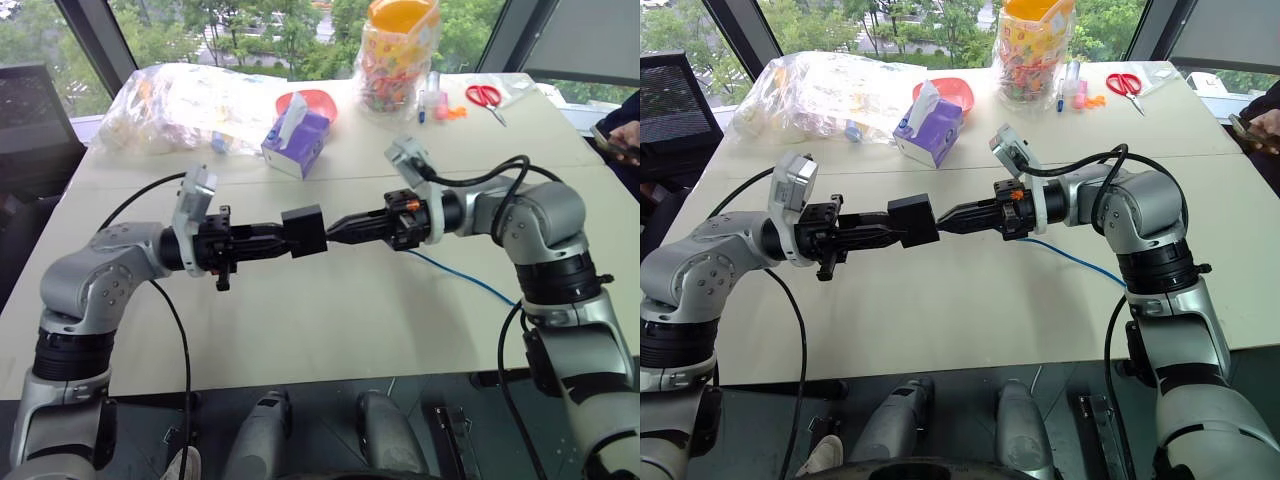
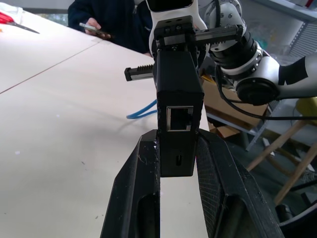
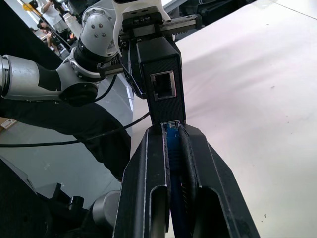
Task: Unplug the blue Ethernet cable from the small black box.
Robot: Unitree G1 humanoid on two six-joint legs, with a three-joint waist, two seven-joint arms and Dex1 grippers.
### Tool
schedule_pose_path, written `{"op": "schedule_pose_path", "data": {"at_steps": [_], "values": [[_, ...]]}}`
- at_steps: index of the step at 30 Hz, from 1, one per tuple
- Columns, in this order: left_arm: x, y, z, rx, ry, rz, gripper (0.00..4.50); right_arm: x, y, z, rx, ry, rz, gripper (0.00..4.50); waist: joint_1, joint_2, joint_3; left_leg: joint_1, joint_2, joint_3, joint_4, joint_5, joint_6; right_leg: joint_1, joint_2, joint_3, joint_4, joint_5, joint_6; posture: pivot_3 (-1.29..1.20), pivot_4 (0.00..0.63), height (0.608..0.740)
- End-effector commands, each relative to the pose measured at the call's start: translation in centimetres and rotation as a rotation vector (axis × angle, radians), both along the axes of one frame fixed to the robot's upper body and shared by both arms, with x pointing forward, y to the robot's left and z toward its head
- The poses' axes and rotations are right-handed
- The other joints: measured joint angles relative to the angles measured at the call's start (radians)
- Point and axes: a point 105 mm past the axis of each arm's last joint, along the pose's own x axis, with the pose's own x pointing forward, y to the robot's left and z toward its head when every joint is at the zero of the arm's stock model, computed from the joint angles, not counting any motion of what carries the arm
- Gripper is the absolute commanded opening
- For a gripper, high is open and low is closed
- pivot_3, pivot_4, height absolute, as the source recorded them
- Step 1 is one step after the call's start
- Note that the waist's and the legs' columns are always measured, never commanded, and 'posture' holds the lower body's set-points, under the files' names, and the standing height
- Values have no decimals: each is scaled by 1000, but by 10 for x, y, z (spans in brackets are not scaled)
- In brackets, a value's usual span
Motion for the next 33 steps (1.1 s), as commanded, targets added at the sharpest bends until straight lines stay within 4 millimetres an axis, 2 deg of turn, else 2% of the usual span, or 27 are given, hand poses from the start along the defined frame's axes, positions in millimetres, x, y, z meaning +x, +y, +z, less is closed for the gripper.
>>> {"op": "schedule_pose_path", "data": {"at_steps": [1, 4, 8, 13, 19, 21, 24, 30, 33], "values": [[-3, 0, 17, -29, -69, -7, 471, -8, 4, 2, -16, -38, 41, 20, 0, 0, 0, 0, 0, 0, 0, 0, 0, 0, 0, 0, 0, 0, 0, 0, 150, 728], [-3, 3, 21, -49, -56, 0, 471, -9, -1, -6, -58, -79, 49, 20, 0, 0, 0, 0, 0, 0, 0, 0, 0, 0, 0, 0, 0, 0, 0, 0, 150, 728], [-4, 8, 23, -58, -31, 6, 471, -3, -19, -20, -129, -151, 36, 20, 0, 0, 0, 0, 0, 0, 0, 0, 0, 0, 0, 0, 0, 0, 0, 0, 150, 728], [-8, 11, 20, -49, -7, 4, 471, 6, -35, -22, -174, -199, 16, 20, 2, -1, 0, 0, 0, 0, 1, 0, 0, 0, 0, 0, 0, 0, 0, 0, 150, 728], [-9, 11, 19, -42, -11, 4, 471, 16, -36, -18, -156, -205, -23, 20, -3, -1, 1, 0, 0, 0, 0, 0, 0, 0, 0, 0, 0, 0, 0, 0, 150, 728], [-8, 11, 15, -21, -21, 7, 471, 30, -34, -12, -128, -224, -88, 20, -2, -1, 1, 0, 0, 0, 0, 0, 0, 0, 0, 0, 0, 0, 0, 0, 150, 728], [-6, 10, 9, 3, -27, 12, 471, 68, -33, -2, -74, -253, -268, 20, -3, -1, 1, 0, 0, 1, 1, 0, 0, 0, 0, 0, 0, 0, -1, 0, 150, 728], [-2, 2, -18, 100, -80, 25, 471, 138, -40, -6, -121, -338, -610, 20, -1, -1, 1, 1, 0, 1, 0, 0, 0, 1, 0, 0, 0, 1, -1, 0, 150, 728], [1, 0, -26, 131, -108, 33, 471, 150, -44, -9, -159, -372, -689, 20, -1, -1, 1, 1, 0, 1, -1, 0, 0, 1, 0, 0, 0, 1, -1, 0, 150, 728]]}}
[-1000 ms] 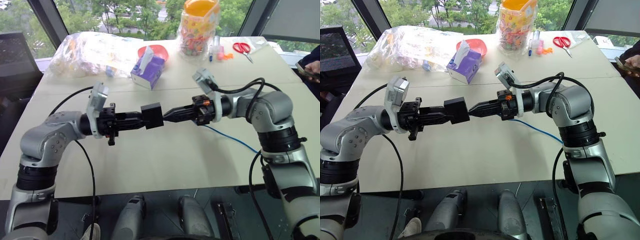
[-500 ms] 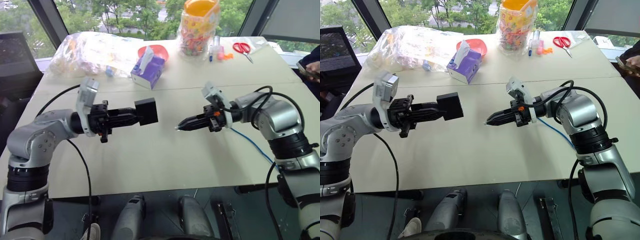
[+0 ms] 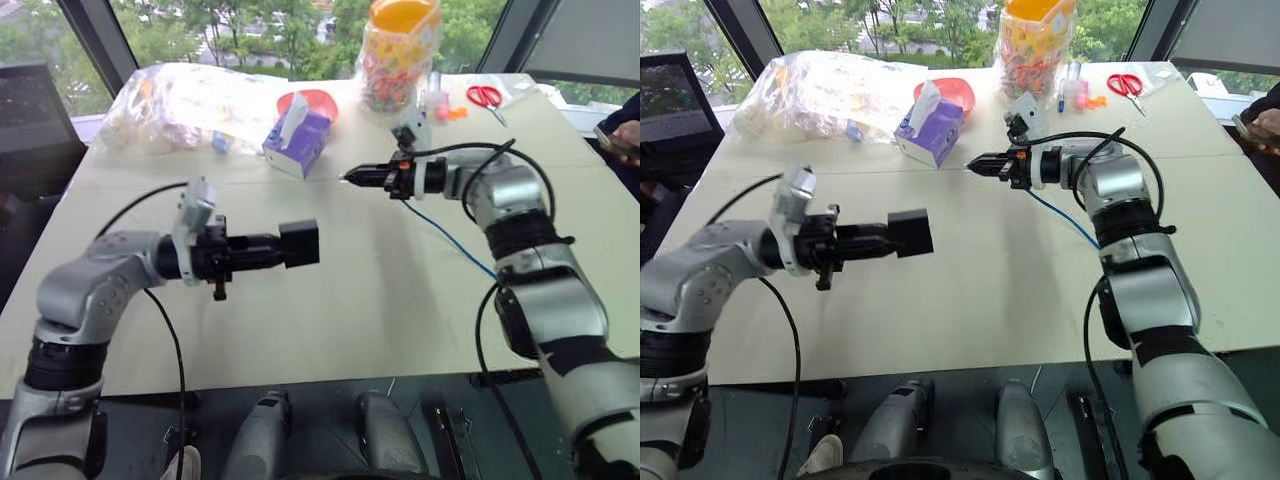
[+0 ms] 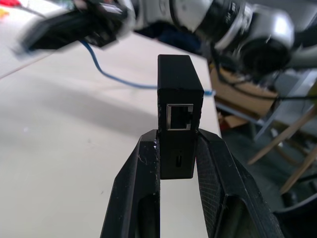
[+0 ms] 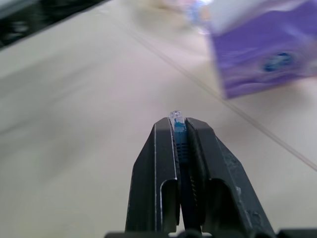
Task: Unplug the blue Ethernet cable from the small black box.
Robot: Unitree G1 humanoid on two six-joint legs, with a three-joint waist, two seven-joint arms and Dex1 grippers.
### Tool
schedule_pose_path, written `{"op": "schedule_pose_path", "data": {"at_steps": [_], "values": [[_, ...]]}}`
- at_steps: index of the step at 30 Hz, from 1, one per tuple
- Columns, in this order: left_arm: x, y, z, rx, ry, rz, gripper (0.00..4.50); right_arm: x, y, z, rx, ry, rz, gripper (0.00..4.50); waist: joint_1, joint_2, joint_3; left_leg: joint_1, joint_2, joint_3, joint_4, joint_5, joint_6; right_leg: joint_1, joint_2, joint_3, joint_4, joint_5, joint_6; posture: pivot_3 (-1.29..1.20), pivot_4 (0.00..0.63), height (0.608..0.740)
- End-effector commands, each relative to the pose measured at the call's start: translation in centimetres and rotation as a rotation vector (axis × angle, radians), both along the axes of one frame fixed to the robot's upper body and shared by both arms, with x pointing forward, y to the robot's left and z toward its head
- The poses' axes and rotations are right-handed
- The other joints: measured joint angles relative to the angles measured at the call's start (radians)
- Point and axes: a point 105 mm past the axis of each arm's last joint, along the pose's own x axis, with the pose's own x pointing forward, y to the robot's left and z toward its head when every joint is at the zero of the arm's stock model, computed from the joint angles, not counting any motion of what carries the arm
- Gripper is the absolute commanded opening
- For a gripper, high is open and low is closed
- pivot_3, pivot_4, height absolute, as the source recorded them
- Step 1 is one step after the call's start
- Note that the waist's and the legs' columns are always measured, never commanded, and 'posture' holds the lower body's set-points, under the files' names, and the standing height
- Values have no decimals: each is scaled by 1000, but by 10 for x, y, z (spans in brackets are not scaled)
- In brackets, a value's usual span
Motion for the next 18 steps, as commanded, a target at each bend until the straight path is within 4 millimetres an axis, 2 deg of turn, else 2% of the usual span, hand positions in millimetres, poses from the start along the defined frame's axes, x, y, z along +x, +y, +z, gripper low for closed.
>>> {"op": "schedule_pose_path", "data": {"at_steps": [1, 4, 10, 11, 18], "values": [[7, -3, -6, 30, -91, 28, 471, 19, -12, 5, -54, -94, -153, 20, -1, 0, 0, 0, 0, 0, 0, 0, 0, 0, 0, 0, 0, 0, 0, 0, 150, 728], [27, -11, -14, -8, -154, 127, 471, 32, -25, -10, -148, -140, -329, 1211, -1, 0, 0, 1, 0, 0, -2, 0, 0, 0, 0, 0, 0, 0, 0, 0, 150, 728], [63, -20, -18, -116, -215, 320, 471, 36, -36, -16, -164, -168, -418, 4248, -3, 1, 0, 2, 0, 0, -1, 1, 0, -1, 1, 1, 2, 2, 4, 0, 150, 728], [66, -22, -20, -118, -222, 331, 471, 37, -38, -15, -157, -173, -427, 4386, -4, 1, 0, 2, 0, 0, -1, 1, 0, 0, 1, 1, 2, 2, 4, 0, 150, 728], [77, -27, -28, -112, -242, 369, 471, 37, -49, -3, -47, -150, -461, 4386, -6, 1, 0, 2, 0, 0, -1, 1, 0, 0, 1, 1, 2, 2, 5, 0, 150, 728]]}}
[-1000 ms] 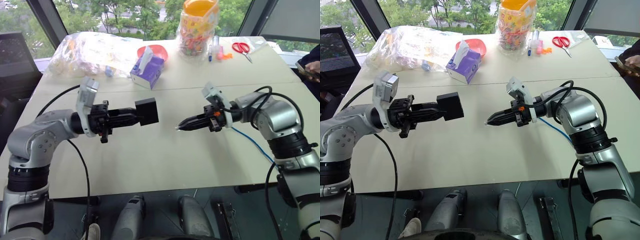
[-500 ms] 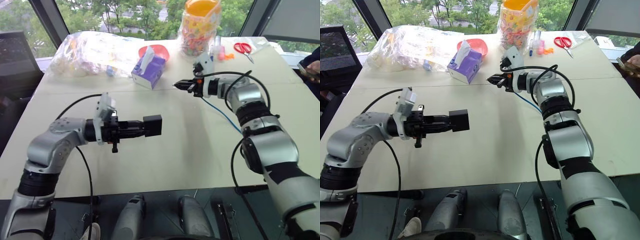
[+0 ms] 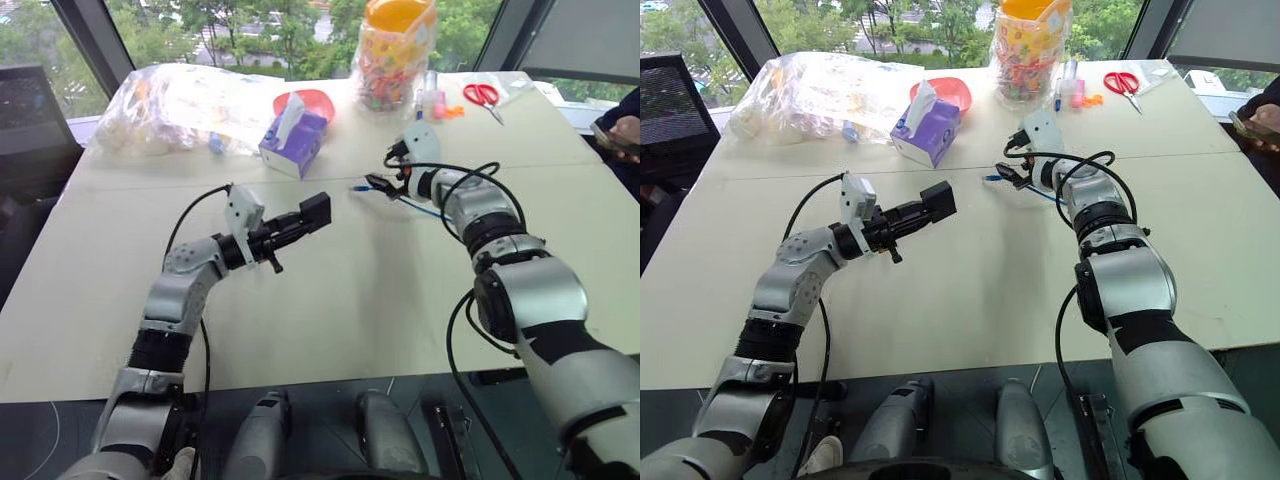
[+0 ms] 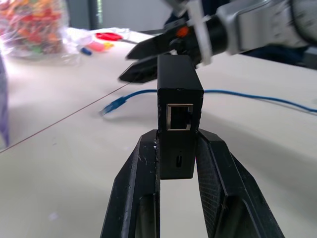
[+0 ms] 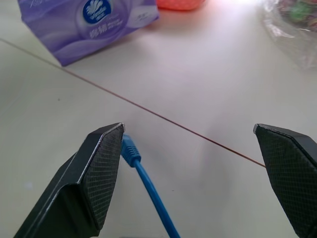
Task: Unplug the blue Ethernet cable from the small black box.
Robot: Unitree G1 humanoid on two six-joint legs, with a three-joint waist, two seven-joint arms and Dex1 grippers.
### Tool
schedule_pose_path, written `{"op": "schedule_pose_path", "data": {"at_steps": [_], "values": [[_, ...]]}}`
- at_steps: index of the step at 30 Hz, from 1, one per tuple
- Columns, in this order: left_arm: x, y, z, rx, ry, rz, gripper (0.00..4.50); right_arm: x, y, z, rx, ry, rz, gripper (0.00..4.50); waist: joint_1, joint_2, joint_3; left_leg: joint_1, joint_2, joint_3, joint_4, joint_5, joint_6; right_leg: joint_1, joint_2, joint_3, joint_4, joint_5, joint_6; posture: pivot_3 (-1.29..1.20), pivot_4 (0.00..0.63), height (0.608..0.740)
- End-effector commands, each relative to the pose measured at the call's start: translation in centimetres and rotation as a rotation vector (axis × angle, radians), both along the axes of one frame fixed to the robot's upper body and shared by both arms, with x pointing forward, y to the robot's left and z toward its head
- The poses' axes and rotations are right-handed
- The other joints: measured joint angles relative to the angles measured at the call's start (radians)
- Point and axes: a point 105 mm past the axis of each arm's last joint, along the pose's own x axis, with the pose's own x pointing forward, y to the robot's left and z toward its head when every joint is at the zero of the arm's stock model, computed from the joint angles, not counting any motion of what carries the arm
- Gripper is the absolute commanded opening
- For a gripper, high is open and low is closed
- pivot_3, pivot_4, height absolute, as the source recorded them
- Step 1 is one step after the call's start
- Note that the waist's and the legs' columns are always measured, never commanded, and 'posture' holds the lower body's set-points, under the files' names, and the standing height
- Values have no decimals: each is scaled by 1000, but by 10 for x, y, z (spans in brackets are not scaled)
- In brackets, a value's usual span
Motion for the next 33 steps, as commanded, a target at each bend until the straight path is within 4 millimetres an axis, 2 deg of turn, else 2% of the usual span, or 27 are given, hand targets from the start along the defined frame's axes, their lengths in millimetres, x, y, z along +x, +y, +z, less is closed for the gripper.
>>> {"op": "schedule_pose_path", "data": {"at_steps": [1, 2, 5, 7, 9, 12, 15, 17, 20, 25, 28, 33], "values": [[2, -3, 14, 0, -70, -7, 471, 2, 1, 22, 32, -63, 9, 4386, -1, 0, 0, 0, 0, 0, 0, 0, 0, 0, 0, 0, 0, 0, 0, 0, 150, 728], [2, -4, 13, 0, -71, -7, 471, 2, 1, 22, 32, -63, 9, 4386, -1, 0, 0, 0, 0, 0, 0, 0, 0, 0, 0, 0, 0, 0, 0, 0, 150, 728], [18, -9, 7, -8, -77, 51, 471, -2, -17, 39, 112, -109, -14, 4386, 7, 0, 0, 0, 0, 0, 1, 0, 0, 1, 0, 0, 1, 0, 0, 0, 150, 728], [39, -10, -15, -28, -7, 159, 471, -38, -16, 31, 249, -115, -1, 4386, 26, -1, -1, 0, -1, -1, 2, 0, 0, 2, 0, 0, 0, 0, 1, 0, 150, 728], [48, -13, -27, -39, 25, 205, 471, -77, -7, 22, 287, -91, 24, 4386, 35, -1, -2, 0, -1, -6, 4, -1, 2, 5, -1, -3, -1, -1, 4, 0, 150, 728], [53, -13, -37, -27, 33, 229, 471, -105, -2, 7, 306, -32, 0, 4386, 24, 1, -1, -1, -3, -3, 3, -2, 3, 2, -2, 0, 0, -2, 5, 0, 150, 728], [54, -13, -43, -22, 43, 226, 471, -117, -1, -1, 294, 2, -16, 4386, 26, 1, -1, 0, -2, -1, 5, -2, 3, 2, -2, 0, 0, 0, 3, 0, 150, 728], [52, -10, -49, -19, 60, 224, 1485, -123, -5, -5, 284, 20, -28, 4500, 28, 1, -1, 2, -1, -1, 6, -1, 3, 5, -1, 0, -1, 0, 2, 0, 150, 728], [52, -9, -52, -18, 66, 222, 2588, -127, -6, -6, 280, 29, -35, 4500, 33, 0, -2, 2, -1, -2, 7, -1, 3, 7, -1, -2, -2, -2, -1, 0, 150, 728], [44, 12, -58, 21, 55, 237, 4486, -125, -5, 1, 254, 22, 10, 4500, 25, 0, -2, 2, -1, -1, 7, -1, 3, 6, -1, -1, -2, 1, 1, 0, 150, 728], [40, 20, -53, 17, 46, 238, 4486, -126, -4, 3, 239, 25, 43, 4500, 23, 1, -2, 2, 0, -1, 5, -1, 3, 5, -1, -1, -1, 1, 2, 0, 150, 728], [25, 48, -27, -16, 17, 289, 4486, -140, 3, 3, 195, 64, 183, 4500, 23, 1, -2, 1, 0, -1, 5, -1, 3, 4, 0, -1, -1, 1, 1, 0, 150, 728]]}}
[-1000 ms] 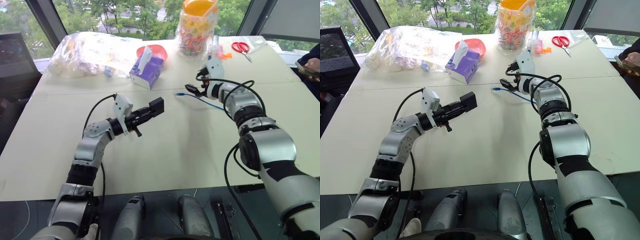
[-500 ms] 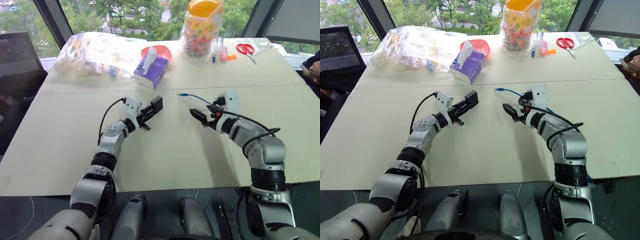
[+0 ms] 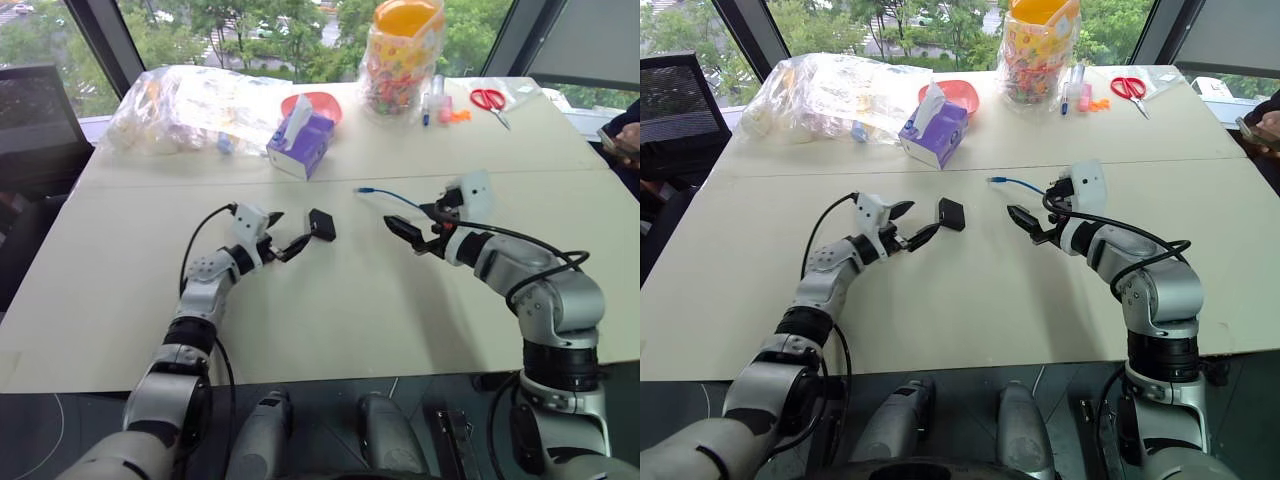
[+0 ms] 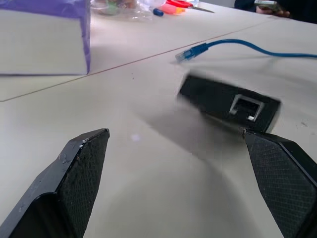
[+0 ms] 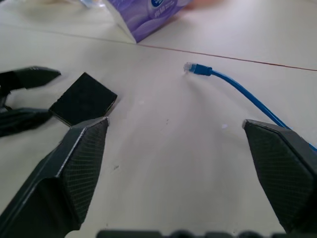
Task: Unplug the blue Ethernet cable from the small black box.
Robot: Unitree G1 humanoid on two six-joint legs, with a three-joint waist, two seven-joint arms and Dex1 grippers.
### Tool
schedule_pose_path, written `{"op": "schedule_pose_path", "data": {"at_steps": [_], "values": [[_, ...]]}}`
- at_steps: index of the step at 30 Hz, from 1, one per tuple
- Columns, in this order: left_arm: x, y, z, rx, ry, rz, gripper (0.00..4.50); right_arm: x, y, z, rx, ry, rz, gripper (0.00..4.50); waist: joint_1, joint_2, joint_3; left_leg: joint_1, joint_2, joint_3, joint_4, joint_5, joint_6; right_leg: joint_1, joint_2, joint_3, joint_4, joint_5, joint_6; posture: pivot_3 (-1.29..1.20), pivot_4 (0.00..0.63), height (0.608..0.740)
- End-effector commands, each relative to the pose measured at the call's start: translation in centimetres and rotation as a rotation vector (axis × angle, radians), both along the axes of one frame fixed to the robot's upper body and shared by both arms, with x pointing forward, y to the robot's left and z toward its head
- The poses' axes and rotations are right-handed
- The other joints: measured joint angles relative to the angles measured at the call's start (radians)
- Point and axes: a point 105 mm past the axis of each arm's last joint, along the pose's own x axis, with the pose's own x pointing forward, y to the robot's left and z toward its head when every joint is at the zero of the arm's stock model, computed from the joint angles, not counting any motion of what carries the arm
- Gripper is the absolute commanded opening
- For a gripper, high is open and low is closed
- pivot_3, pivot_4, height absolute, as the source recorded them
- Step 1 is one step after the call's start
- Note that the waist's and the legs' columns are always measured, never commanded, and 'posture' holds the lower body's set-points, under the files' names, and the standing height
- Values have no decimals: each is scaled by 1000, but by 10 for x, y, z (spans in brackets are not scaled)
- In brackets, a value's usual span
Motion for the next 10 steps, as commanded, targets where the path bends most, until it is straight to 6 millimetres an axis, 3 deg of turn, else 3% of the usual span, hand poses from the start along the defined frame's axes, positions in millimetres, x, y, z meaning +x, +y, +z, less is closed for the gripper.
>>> {"op": "schedule_pose_path", "data": {"at_steps": [1, 4, 6, 10], "values": [[-9, 15, 32, -47, -46, 22, 4486, -13, 10, 14, -14, -41, 121, 4500, 5, 0, 0, 0, 0, 0, 0, 0, 0, 0, 0, 0, 0, 0, 0, 0, 150, 728], [-26, 21, 46, -31, -51, 10, 4486, -22, 9, 10, -40, -12, 202, 4500, 12, 0, 0, -1, 0, 0, 0, 0, 0, 0, 0, 0, -1, -2, -4, 0, 150, 728], [-48, 28, 54, -28, -45, -7, 4486, -34, 13, 10, -59, -2, 272, 4500, 11, 0, 0, -1, 0, 0, 1, 0, 0, 1, -1, 0, -2, -2, -4, 0, 150, 728], [-74, 31, 64, -19, -1, -7, 4486, -43, 13, 19, -57, 7, 366, 4500, 8, 0, 0, -2, 0, 1, 0, -1, -1, 0, -1, 0, -5, -3, -5, 0, 150, 728]]}}
